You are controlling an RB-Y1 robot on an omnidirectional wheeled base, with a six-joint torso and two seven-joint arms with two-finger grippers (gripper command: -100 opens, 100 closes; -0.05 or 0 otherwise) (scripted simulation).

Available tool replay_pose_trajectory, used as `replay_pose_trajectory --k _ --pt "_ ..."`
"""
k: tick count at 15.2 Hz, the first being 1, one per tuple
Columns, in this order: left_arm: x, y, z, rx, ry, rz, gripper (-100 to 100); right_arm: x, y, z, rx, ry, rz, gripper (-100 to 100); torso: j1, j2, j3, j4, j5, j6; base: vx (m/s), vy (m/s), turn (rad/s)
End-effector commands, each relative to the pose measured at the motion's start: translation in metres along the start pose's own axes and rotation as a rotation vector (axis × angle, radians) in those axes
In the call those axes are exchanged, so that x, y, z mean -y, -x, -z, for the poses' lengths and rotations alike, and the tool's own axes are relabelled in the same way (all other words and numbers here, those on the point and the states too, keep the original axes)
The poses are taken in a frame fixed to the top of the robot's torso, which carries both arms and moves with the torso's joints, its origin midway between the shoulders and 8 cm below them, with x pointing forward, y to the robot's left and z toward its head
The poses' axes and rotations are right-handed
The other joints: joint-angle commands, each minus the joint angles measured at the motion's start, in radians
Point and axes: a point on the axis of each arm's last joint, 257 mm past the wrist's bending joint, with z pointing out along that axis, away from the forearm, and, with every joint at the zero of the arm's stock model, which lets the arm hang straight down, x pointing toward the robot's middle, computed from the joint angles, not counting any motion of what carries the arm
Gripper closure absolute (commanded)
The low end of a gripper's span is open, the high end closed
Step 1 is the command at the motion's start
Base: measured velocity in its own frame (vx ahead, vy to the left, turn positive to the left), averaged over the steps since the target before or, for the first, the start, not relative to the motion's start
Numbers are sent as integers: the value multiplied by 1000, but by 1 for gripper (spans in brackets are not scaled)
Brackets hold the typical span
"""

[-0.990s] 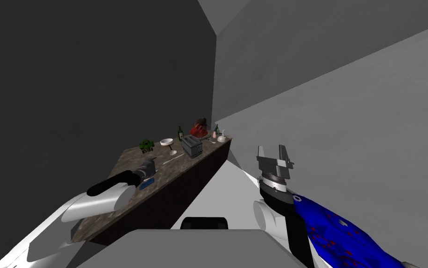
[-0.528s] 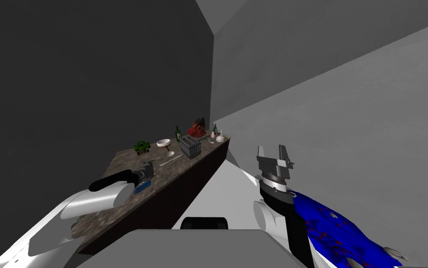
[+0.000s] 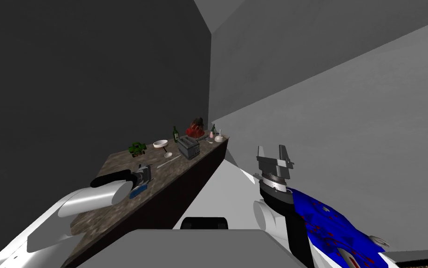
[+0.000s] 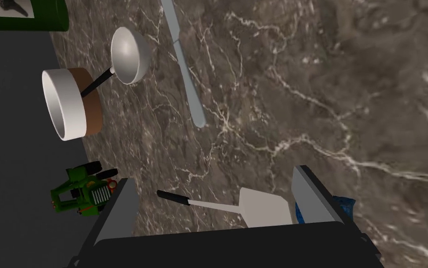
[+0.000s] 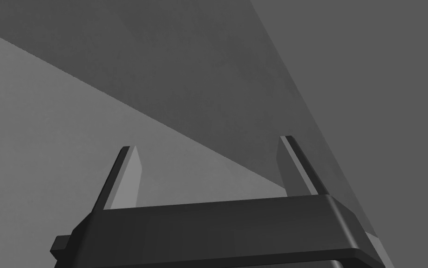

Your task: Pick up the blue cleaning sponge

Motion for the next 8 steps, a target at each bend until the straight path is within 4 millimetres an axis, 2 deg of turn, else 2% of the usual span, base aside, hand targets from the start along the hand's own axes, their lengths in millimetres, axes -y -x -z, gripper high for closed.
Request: replay_pose_trajectory --k 1,8 --pt "-4 6 0 13 36 22 -100 0 0 0 0 0 0 0 0 0 0 0 0 0 9 10 -82" --pt "-27 17 2 47 140 42 -100 0 0 0 0 0 0 0 0 0 0 0 0 0 10 14 -52"
